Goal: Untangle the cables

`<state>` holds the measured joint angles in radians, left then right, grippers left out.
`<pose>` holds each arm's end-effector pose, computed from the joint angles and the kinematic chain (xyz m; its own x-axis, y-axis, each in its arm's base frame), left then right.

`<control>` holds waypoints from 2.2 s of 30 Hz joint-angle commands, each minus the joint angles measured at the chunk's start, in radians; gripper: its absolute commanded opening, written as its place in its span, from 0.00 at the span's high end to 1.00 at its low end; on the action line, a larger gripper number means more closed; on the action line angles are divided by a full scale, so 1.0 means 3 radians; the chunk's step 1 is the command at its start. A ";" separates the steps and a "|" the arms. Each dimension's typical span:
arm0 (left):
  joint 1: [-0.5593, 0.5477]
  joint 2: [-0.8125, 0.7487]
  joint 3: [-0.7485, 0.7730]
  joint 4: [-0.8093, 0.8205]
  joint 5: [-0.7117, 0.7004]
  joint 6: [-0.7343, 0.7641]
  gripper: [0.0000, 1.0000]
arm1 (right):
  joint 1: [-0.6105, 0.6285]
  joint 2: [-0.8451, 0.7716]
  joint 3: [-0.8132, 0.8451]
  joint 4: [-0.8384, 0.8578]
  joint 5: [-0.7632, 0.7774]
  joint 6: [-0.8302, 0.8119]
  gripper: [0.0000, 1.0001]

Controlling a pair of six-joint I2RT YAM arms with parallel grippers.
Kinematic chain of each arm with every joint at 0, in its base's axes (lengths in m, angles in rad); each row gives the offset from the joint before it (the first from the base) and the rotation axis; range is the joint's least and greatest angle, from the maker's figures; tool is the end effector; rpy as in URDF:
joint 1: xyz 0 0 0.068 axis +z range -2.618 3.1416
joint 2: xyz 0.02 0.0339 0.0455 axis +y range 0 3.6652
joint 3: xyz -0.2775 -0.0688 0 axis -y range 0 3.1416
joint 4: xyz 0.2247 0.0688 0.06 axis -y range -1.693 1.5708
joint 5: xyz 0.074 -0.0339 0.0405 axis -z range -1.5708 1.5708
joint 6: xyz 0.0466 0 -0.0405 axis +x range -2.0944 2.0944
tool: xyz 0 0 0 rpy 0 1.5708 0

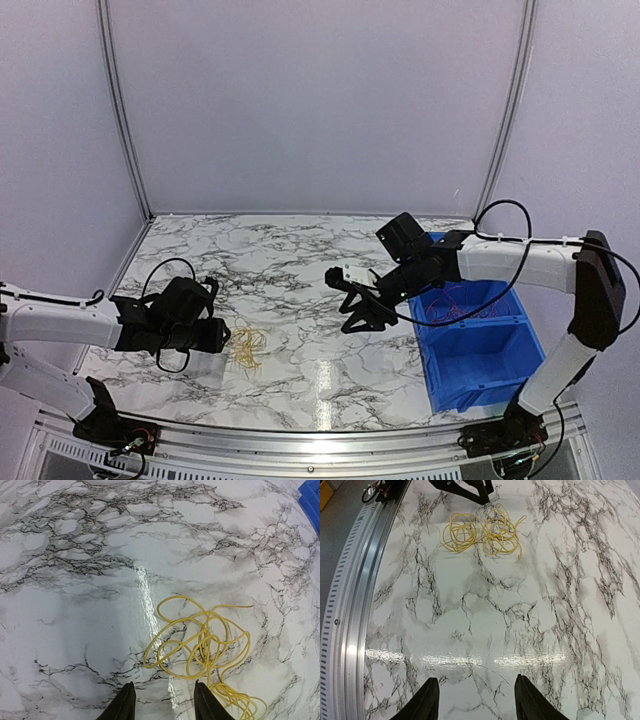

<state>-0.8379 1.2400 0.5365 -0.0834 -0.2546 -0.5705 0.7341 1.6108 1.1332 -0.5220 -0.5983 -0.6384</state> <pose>0.1587 -0.1587 0.1920 -0.7230 0.0219 -0.6905 0.2494 0.9404 -0.2312 0.2193 0.2332 0.2461 -0.0370 -0.6966 -0.7165 -0.9983 -0.0070 0.0583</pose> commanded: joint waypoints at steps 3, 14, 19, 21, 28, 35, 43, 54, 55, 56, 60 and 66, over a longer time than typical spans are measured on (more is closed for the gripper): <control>0.0022 0.0469 0.0298 -0.0181 0.0273 0.0474 0.61 | 0.0015 0.0181 0.0256 0.0140 -0.0353 0.0158 0.49; 0.0078 0.0835 0.0698 -0.0314 -0.0399 0.0750 0.82 | 0.0018 0.0069 0.0082 0.0119 0.0033 -0.0006 0.50; 0.0105 0.0821 0.0891 -0.0602 -0.0392 0.0886 0.79 | 0.0019 0.0092 0.0083 0.0091 0.0097 -0.0049 0.51; 0.0126 0.0879 0.0981 -0.0733 -0.0435 0.0950 0.69 | 0.0017 0.0115 0.0095 0.0079 0.0074 -0.0049 0.50; 0.0160 0.1077 0.1159 -0.0902 -0.0172 0.1204 0.65 | 0.0019 0.0181 0.0114 0.0073 0.0019 -0.0045 0.51; 0.0160 0.1069 0.1264 -0.1191 -0.0168 0.1278 0.62 | 0.0019 0.0189 0.0082 0.0071 0.0023 -0.0062 0.51; 0.0160 0.0918 0.1216 -0.1486 -0.0246 0.1336 0.58 | 0.0018 0.0179 0.0072 0.0072 0.0054 -0.0075 0.51; 0.0173 0.1251 0.1231 -0.1059 -0.0333 0.1520 0.60 | 0.0015 0.0195 0.0079 0.0049 0.0036 -0.0068 0.51; 0.0178 0.1296 0.1231 -0.1002 -0.0305 0.1549 0.62 | 0.0019 0.0190 0.0074 0.0052 0.0041 -0.0067 0.51; 0.0182 0.1336 0.1233 -0.0953 -0.0285 0.1578 0.63 | 0.0021 0.0189 0.0069 0.0055 0.0046 -0.0066 0.51; 0.0190 0.1466 0.1259 -0.0800 -0.0297 0.1611 0.77 | 0.0015 0.0198 0.0067 0.0053 0.0048 -0.0067 0.52; 0.0182 0.0982 0.1179 -0.0523 -0.0422 0.1606 0.97 | 0.0013 0.0211 0.0155 0.0051 0.0018 -0.0004 0.53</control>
<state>-0.7872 1.6547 0.8978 -0.3256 -0.3473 -0.0994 0.7357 1.6627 1.1461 -0.4908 -0.5854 -0.6544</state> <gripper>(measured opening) 0.056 0.481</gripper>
